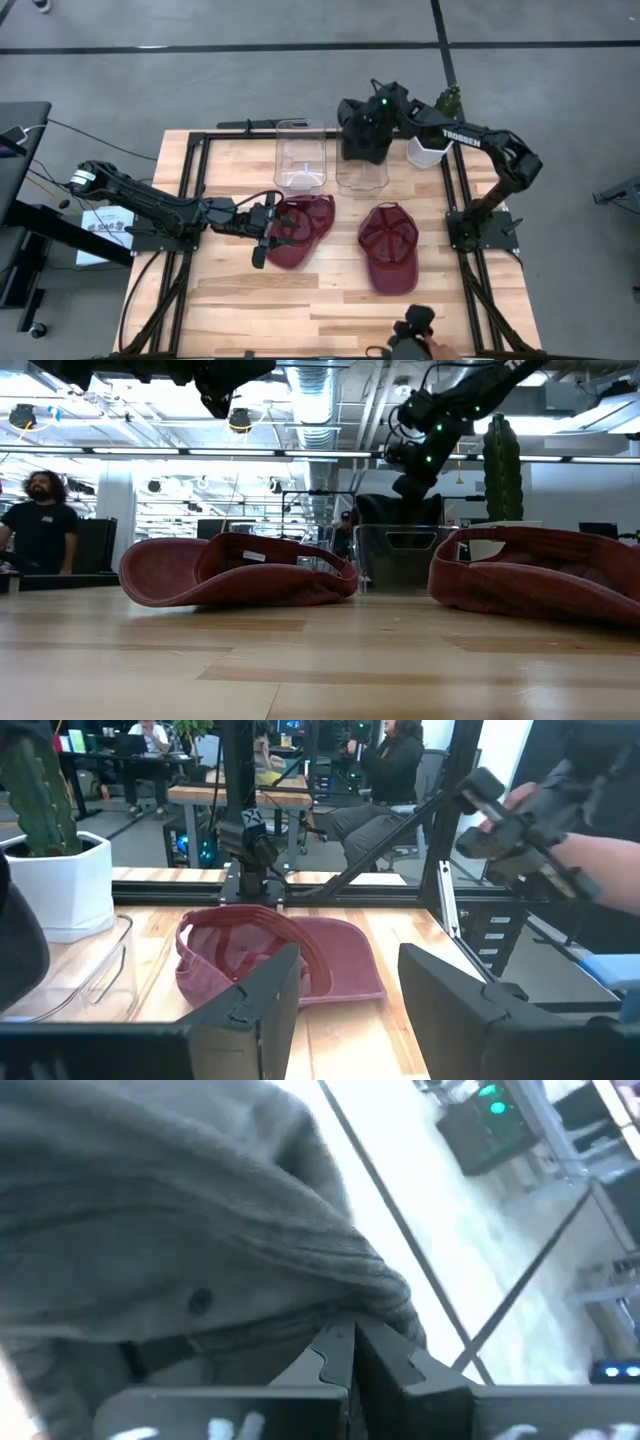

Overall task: Pick & Place hat
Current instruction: Put the black cap into the right transparent bin

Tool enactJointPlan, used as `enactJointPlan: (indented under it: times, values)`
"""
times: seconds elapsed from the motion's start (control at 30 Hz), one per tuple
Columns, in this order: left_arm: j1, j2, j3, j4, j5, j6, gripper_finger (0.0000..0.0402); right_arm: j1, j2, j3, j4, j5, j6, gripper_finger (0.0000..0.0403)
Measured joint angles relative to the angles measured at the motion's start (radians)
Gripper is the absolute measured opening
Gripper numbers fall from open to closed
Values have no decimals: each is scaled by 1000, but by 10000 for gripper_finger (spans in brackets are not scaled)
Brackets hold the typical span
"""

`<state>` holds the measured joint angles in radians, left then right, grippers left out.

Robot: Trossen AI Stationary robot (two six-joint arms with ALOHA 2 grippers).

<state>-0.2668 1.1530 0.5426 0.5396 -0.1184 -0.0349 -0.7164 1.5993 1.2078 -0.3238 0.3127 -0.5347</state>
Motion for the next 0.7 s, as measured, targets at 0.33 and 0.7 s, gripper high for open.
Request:
enactJointPlan:
  times: [0.33, 0.7]
  values:
    - [0, 0, 0, 0, 0, 11, 169, -39, 10, 1, 91, -112, 14, 0]
    - [0, 0, 0, 0, 0, 11, 169, -38, 10, 1, 86, -131, 21, 0]
